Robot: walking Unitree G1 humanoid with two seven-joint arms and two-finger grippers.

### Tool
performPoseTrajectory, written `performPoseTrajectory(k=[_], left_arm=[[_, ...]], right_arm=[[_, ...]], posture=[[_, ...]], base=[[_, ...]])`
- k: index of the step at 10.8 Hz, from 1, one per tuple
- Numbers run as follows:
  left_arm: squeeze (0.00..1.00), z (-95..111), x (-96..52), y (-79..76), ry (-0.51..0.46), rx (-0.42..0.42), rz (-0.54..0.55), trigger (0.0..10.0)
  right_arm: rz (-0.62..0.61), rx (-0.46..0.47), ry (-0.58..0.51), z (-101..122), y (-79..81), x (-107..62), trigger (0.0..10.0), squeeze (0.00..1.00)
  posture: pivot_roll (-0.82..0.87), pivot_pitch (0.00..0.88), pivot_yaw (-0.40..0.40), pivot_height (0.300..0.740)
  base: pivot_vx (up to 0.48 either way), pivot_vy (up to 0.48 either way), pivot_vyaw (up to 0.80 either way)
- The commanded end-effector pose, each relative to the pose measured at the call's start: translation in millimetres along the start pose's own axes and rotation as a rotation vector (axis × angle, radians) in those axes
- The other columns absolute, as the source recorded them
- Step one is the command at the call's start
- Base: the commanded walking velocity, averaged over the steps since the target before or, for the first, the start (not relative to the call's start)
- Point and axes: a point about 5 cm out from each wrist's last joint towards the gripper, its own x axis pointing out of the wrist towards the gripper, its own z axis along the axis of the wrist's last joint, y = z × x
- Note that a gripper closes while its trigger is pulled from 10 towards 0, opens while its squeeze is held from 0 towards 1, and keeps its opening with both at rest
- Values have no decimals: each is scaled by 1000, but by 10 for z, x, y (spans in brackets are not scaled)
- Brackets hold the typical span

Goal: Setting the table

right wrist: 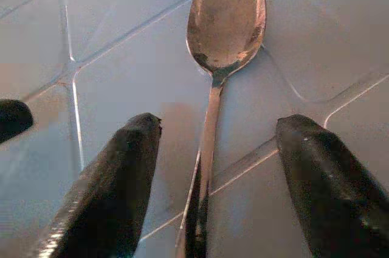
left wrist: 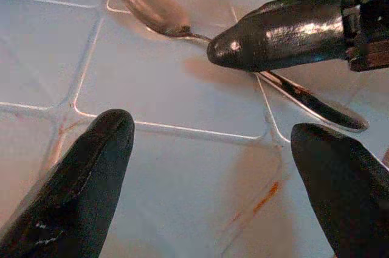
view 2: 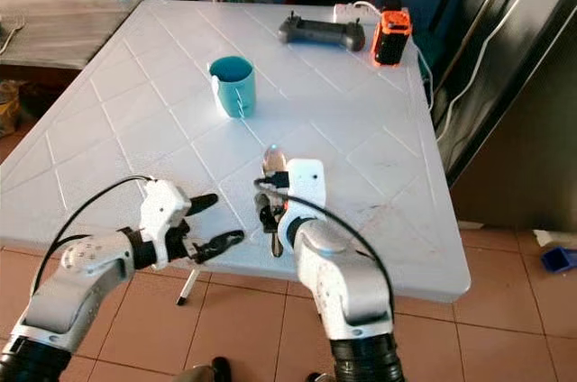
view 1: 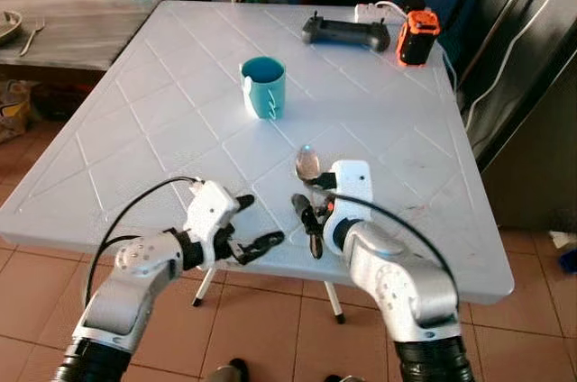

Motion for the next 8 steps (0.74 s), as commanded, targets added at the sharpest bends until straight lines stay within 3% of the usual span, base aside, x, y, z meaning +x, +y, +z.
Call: performPoseTrajectory(k=[1, 5, 8], left_arm=[[0, 0, -30, 37, 11, 17, 22, 10000], [0, 19, -1, 39, 6, 19, 32, 10000], [0, 24, 22, 44, 10, -8, 52, 10000]], right_arm=[[-48, 34, 237, -539, -114, 59, 0, 0], [-139, -11, 221, -643, -309, 67, 0, 0], [-239, -27, 165, -611, -655, -8, 0, 0]], posture=[[147, 185, 21, 740], [151, 187, 28, 740], [154, 188, 39, 740]], base=[[0, 0, 0], [0, 0, 0], [0, 0, 0]])
